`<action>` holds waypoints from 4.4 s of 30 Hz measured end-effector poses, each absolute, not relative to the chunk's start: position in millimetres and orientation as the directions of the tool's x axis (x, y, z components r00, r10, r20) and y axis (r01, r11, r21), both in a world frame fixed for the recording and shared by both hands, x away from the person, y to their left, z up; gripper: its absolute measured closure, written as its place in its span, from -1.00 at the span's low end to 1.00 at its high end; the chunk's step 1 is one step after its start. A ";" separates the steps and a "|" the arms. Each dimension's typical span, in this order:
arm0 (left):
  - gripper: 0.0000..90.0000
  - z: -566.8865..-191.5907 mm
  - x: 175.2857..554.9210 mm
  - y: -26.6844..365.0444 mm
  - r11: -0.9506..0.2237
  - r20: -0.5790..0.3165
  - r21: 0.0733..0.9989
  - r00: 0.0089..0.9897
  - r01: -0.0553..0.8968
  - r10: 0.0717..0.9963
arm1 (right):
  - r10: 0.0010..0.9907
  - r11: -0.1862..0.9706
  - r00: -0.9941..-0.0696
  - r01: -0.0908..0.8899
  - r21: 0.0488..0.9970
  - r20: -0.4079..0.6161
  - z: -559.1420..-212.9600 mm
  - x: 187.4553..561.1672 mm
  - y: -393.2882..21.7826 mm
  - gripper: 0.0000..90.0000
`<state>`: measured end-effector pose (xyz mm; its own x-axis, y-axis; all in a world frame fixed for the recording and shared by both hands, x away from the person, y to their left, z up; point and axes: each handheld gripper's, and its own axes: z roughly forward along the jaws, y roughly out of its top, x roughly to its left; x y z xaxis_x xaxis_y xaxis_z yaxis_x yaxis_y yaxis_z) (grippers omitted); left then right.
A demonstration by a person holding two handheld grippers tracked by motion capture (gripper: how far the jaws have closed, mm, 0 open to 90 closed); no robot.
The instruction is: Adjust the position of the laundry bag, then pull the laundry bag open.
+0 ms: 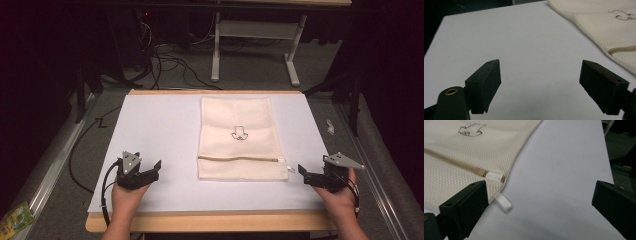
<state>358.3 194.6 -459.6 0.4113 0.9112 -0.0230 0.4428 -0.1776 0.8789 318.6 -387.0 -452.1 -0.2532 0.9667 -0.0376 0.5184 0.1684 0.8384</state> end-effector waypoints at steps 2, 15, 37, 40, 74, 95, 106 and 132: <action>-0.60 -460.6 359.5 193.0 -0.176 -0.032 0.874 0.415 0.453 0.909 | 0.967 0.166 -0.252 0.509 0.845 -0.038 -451.4 317.7 -387.3 -0.97; -0.52 -458.9 358.7 166.2 -0.225 -0.037 0.853 0.485 0.470 0.874 | 0.962 0.164 -0.271 0.498 0.852 -0.027 -449.1 313.3 -380.9 -0.94; 0.56 -480.9 368.7 44.8 -0.435 -0.004 0.751 0.663 0.496 0.749 | 0.946 0.217 -0.320 0.507 0.834 -0.051 -453.3 315.7 -365.4 -0.89; 0.84 -480.7 368.9 49.1 -0.423 -0.031 0.751 0.667 0.507 0.744 | 0.945 0.216 -0.323 0.503 0.837 -0.050 -452.5 315.2 -366.3 -0.87; -0.04 -463.8 307.0 102.7 -0.414 0.055 0.812 0.653 0.411 0.755 | 0.925 0.183 -0.377 0.558 0.810 0.051 -450.5 304.0 -345.2 -0.35; -0.16 -461.0 322.3 122.0 -0.322 -0.028 0.837 0.621 0.443 0.783 | 0.892 0.250 -0.439 0.678 0.691 0.108 -470.6 313.8 -311.5 0.49; -0.17 -459.6 322.2 118.8 -0.318 -0.041 0.837 0.631 0.445 0.774 | 0.878 0.293 -0.471 0.665 0.687 0.082 -472.8 314.0 -306.1 0.71; -0.19 -456.5 316.9 108.6 -0.270 -0.112 0.849 0.655 0.454 0.748 | 0.848 0.303 -0.527 0.573 0.761 0.059 -456.0 308.5 -310.5 0.88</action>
